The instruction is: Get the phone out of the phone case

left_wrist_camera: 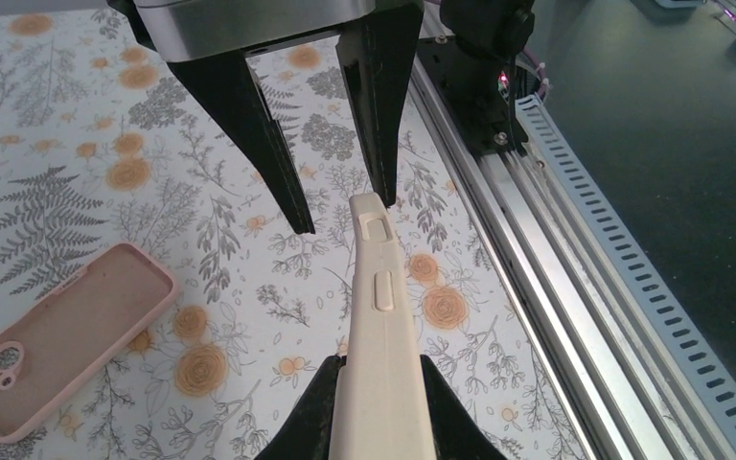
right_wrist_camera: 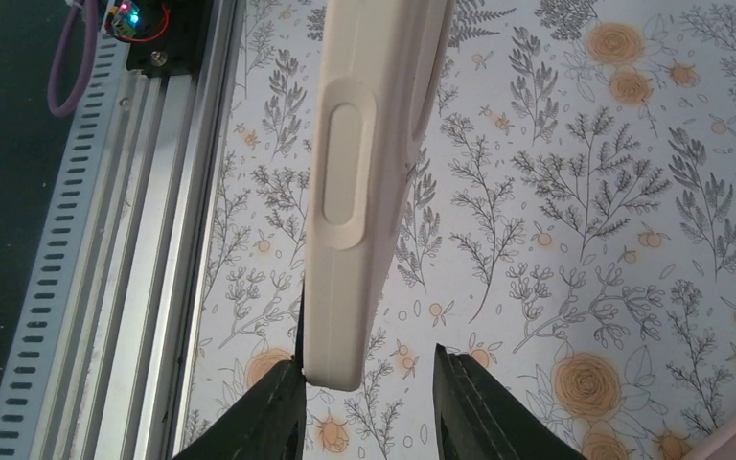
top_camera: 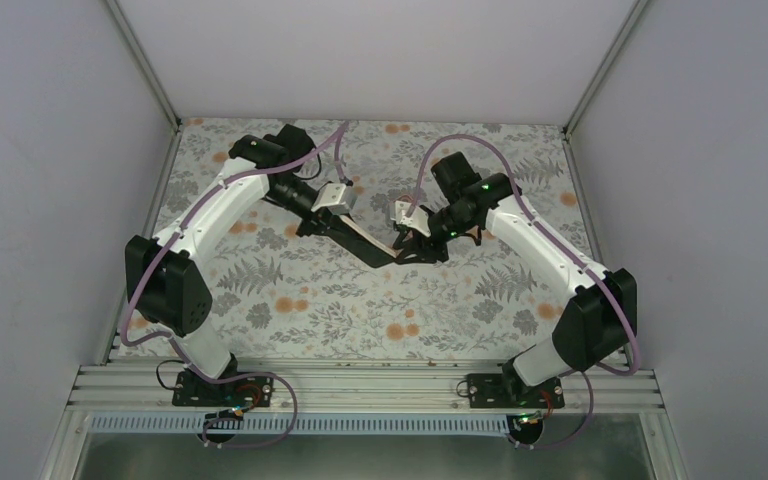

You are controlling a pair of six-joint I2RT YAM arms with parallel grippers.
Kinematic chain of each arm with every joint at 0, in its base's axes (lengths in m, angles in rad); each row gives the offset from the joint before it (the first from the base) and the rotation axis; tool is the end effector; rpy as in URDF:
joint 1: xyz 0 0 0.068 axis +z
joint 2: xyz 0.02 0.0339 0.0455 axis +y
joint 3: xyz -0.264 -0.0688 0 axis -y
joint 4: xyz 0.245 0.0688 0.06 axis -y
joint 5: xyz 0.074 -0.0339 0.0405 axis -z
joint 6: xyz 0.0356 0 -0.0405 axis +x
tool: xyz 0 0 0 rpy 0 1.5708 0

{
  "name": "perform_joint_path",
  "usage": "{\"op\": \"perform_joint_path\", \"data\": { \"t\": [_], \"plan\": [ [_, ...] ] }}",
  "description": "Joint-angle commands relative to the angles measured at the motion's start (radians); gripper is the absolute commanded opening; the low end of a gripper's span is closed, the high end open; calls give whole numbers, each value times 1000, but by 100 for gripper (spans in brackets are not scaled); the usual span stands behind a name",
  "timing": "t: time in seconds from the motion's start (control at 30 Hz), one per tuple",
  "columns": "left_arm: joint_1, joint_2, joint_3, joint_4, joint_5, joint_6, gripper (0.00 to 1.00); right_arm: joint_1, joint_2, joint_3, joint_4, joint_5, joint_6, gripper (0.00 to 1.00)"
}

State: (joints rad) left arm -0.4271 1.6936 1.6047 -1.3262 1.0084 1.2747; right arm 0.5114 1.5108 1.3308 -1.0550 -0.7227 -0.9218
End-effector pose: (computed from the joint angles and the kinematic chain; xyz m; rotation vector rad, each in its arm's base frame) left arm 0.2752 -0.1584 0.3217 1.8447 1.4823 -1.1133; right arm 0.2406 0.1620 0.2971 -1.7947 1.8122 0.8539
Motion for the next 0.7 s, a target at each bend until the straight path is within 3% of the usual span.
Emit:
{"op": "perform_joint_path", "data": {
  "t": [0.0, 0.67],
  "plan": [
    [-19, -35, -4, -31, 115, 20, 2, 5, -12, 25, 148, 31, 67, 36],
    [-48, -46, -26, -33, 125, 34, 2, 2, 10, 35, 302, 181, 164, 35]
  ]
}}
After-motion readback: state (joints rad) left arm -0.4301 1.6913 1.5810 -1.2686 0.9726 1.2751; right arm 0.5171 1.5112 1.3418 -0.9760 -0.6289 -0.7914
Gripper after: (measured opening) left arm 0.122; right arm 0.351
